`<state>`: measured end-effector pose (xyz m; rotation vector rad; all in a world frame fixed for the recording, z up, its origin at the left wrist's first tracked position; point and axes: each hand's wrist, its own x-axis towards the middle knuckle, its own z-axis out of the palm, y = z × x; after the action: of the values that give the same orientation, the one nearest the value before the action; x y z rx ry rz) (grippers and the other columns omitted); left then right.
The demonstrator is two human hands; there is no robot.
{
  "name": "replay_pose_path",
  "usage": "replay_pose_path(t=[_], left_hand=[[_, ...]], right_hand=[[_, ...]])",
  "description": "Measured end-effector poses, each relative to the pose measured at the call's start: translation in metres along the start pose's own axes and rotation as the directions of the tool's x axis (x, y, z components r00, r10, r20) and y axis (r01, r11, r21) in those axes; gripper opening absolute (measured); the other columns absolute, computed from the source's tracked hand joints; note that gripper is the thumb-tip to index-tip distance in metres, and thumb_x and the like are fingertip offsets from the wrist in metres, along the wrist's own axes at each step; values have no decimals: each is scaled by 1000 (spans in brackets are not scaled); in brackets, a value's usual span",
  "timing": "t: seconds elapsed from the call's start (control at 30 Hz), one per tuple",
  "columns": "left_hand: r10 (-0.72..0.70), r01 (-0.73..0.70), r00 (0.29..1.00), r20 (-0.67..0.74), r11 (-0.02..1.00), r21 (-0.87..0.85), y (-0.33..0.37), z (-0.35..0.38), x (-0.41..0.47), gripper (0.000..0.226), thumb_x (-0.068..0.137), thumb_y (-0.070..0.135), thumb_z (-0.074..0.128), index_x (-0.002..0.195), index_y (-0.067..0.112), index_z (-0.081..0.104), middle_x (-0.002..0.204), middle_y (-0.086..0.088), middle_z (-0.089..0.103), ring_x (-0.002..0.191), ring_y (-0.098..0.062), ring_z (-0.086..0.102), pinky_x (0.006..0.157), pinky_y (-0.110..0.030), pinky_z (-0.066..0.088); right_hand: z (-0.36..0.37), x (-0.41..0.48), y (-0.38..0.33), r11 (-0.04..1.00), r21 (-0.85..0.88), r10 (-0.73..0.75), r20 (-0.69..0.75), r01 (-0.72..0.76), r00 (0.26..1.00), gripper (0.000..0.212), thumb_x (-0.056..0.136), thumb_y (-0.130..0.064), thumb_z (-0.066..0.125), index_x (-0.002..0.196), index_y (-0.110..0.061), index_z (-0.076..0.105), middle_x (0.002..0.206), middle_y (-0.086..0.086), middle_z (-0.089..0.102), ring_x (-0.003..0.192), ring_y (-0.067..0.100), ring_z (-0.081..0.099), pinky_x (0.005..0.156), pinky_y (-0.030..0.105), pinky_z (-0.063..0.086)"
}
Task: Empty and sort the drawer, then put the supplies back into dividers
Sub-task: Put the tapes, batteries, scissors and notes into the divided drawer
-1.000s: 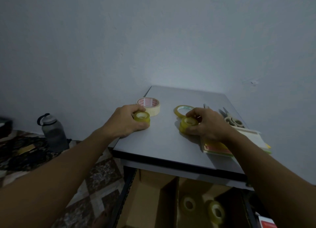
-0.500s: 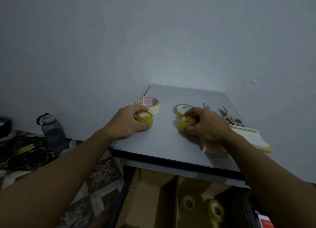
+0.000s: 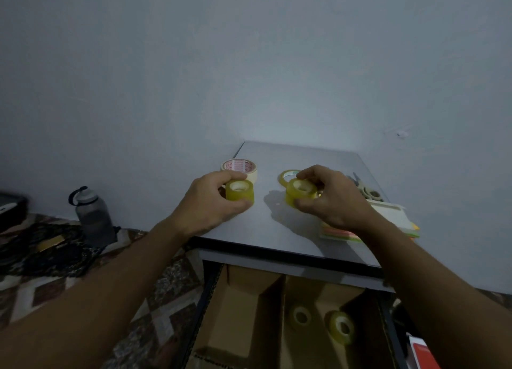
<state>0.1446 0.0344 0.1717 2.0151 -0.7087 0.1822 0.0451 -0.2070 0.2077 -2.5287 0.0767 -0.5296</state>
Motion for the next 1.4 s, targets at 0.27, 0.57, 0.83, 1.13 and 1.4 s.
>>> replay_pose_path(t=[0.27,0.57,0.83,1.13,1.4], left_hand=[[77,-72,994,78,995,-64,50,11,-75,46,75,29,86,118,32,68,107,18,66,87,7,61,69,-6,43],[73,-65,959,274,997,-38,53,55,-136,51,76,36,83,122,34,62,112,16,64,99,-2,63,84,-26,57],[34,-54,930,366,997,46,37,110,-151,53,76,43,78,125,38,57,114,18,58,102,-2,59,88,-34,57],[9,-81,904,427,985,151,22,145,-141,52,83,36,77,131,33,56,119,14,56,106,-5,56,91,-29,53],[-47,-172,853,519,915,365,15,165,-119,50,91,29,68,137,32,49,134,5,52,125,-16,48,109,-41,38]], right_hand=[[-27,-94,-6,996,82,-31,-46,34,998,47,69,-29,82,112,-32,64,104,-16,67,93,3,63,77,20,49],[-28,-184,30,994,-3,105,158,-106,982,51,73,-26,82,115,-36,55,104,-17,62,89,-2,61,68,9,48],[8,-205,72,965,-72,259,168,-251,951,37,75,-39,76,102,-41,51,93,-24,56,91,2,54,104,47,35],[30,-194,90,962,-142,252,130,-233,959,41,79,-42,72,114,-36,52,111,-16,57,106,8,51,103,43,18],[44,-170,101,951,-269,220,232,-155,948,44,83,-49,65,121,-35,49,126,-10,58,118,15,55,114,58,19]])
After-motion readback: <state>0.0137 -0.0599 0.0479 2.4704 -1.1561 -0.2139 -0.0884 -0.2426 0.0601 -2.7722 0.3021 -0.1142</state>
